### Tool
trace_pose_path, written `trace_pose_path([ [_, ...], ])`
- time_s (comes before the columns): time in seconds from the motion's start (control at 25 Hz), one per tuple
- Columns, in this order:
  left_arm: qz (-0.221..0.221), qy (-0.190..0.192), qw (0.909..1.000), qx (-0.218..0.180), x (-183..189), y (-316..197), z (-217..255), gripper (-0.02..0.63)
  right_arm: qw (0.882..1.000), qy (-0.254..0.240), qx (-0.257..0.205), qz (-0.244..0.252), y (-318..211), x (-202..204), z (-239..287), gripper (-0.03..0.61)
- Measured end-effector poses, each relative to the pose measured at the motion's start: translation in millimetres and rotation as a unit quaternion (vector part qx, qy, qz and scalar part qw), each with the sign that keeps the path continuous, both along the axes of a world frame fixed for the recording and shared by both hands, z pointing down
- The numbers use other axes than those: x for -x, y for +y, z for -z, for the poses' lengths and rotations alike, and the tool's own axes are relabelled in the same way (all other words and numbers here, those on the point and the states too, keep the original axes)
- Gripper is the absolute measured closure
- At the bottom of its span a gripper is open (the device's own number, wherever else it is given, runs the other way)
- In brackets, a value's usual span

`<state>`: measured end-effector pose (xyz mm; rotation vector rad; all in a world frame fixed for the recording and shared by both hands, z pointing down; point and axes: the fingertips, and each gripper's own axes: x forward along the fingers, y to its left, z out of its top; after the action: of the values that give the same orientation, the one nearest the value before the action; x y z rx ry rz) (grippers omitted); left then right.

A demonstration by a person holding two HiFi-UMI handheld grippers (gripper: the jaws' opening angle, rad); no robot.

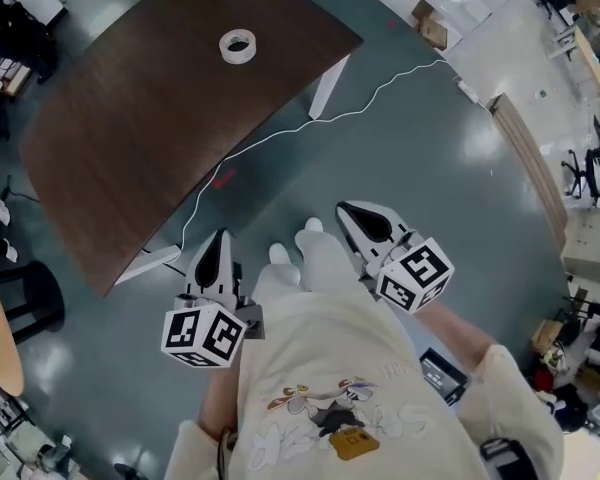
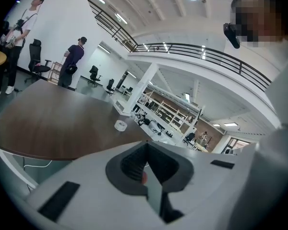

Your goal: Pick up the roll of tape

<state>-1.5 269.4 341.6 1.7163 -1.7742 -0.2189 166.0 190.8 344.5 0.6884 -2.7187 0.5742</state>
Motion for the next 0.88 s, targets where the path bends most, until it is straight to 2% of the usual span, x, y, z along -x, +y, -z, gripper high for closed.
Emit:
trace_pose_path([
  [0.16,-0.002,0.024,0.9997,0.009,5,-28,-8,0.607,1.0,0.001,0.01,0.001,-29,15,-7,0.572],
  [0.52,0.001,0.02,0.9996,0.019,9,-138,-1,0.607,1.0,-0.015,0.023,0.012,-144,26,-12,0.572],
  [0.76,0.013,-0.002,0.9995,0.028,-4,-229,9,0.607,0.999,-0.024,0.017,0.025,-247,11,-8,0.572],
  [0.88,0.035,-0.014,0.9988,0.03,-6,-259,9,0.607,0.998,-0.028,0.013,0.056,-283,18,-8,0.572],
])
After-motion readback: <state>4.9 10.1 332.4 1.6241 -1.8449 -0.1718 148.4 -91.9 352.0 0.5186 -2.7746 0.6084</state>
